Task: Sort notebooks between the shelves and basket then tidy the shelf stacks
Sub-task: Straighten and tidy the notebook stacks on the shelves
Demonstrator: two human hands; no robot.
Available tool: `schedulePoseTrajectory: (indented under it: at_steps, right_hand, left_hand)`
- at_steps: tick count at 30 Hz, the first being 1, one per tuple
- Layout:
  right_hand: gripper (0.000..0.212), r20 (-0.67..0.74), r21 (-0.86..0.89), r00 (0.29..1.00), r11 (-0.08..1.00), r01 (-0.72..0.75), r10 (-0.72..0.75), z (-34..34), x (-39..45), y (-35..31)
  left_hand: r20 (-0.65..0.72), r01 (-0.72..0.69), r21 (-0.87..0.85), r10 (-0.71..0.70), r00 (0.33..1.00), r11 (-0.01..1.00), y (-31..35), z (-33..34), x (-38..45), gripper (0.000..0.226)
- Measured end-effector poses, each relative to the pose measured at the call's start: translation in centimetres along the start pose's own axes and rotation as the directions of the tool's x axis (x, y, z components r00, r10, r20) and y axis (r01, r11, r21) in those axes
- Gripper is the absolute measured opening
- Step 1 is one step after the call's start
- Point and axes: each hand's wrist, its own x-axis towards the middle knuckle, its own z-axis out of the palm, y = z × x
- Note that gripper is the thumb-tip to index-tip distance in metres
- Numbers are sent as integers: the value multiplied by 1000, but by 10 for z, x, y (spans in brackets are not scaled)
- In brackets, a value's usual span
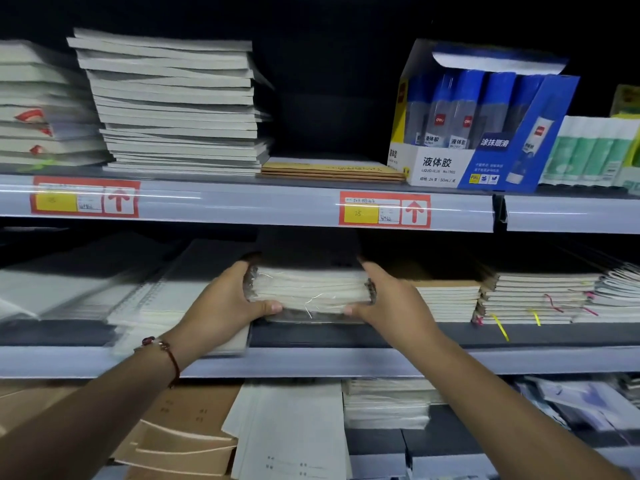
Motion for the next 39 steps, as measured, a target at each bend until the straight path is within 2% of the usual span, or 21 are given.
schedulePoseTrajectory:
  at_steps: [3, 5, 7, 11, 13, 16, 20, 22, 24, 26, 27, 28, 30, 33, 35, 37, 39]
  right_hand:
    - [80, -23, -268, 999, 963, 21, -28, -1, 9, -5]
    - [75, -41, -331, 998, 944, 21, -37, 1, 13, -6]
    - [67, -66, -321, 997, 947, 10, -32, 4, 13, -5]
    - [56, -117, -244, 993, 970, -4, -26, 13, 12, 0]
    - [59, -90, -189, 996, 982, -4, -13, 15, 11, 0]
    - [67, -10, 21, 997, 997, -77, 77, 10, 8, -3]
    - [42, -70, 250, 982, 956, -155, 177, -4, 7, -3]
    - [37, -99, 215, 981, 966, -143, 167, -4, 6, -3]
    - [37, -132, 55, 985, 993, -103, 109, 1, 6, -5]
    - [48, -132, -33, 987, 995, -93, 87, 5, 5, -9]
    - [50, -136, -62, 988, 995, -76, 67, 7, 4, -9]
    - [52, -140, -94, 989, 994, -51, 37, 8, 2, -10]
    - [53, -157, -132, 988, 991, -8, -13, 8, 1, -7]
    - [52, -153, -135, 988, 991, 0, -21, 11, 5, 0]
    - [50, -157, -107, 987, 994, 7, -24, 10, 8, 4]
    - [48, -151, -61, 988, 998, 24, -33, 6, 11, 10]
    - [44, -94, -65, 994, 997, 43, -49, -2, 15, 17]
  left_hand:
    - [-56, 22, 25, -21, 998, 999, 2, 6, 6, 77]
    - [-54, 57, 44, -55, 997, 997, 3, 8, 10, 67]
    - [-70, 68, 42, -65, 995, 997, 5, 10, 12, 68]
    - [-109, 18, -17, -19, 994, 1000, 3, 14, 11, 93]
    - [-76, -5, -49, 2, 997, 999, 2, 17, 10, 105]
    - [-1, 73, -123, -73, 997, 990, 7, 21, 9, 101]
    - [42, 109, -289, -101, 994, 951, 15, 26, 10, 90]
    - [40, 141, -390, -137, 990, 910, 20, 31, 12, 70]
    - [54, 190, -577, -195, 979, 794, 22, 37, 14, 56]
    - [46, 220, -724, -272, 961, 654, 23, 42, 15, 64]
    - [29, 215, -750, -294, 955, 625, 22, 45, 17, 63]
    - [6, 198, -752, -294, 956, 629, 23, 48, 18, 59]
    - [-15, 174, -689, -254, 967, 703, 25, 50, 18, 58]
    - [26, 176, -606, -201, 979, 776, 23, 45, 20, 70]
    - [91, 209, -552, -190, 977, 808, 19, 35, 21, 85]
    - [133, 206, -447, -163, 978, 870, 14, 25, 21, 95]
    - [129, 135, -220, -109, 986, 966, 14, 13, 19, 80]
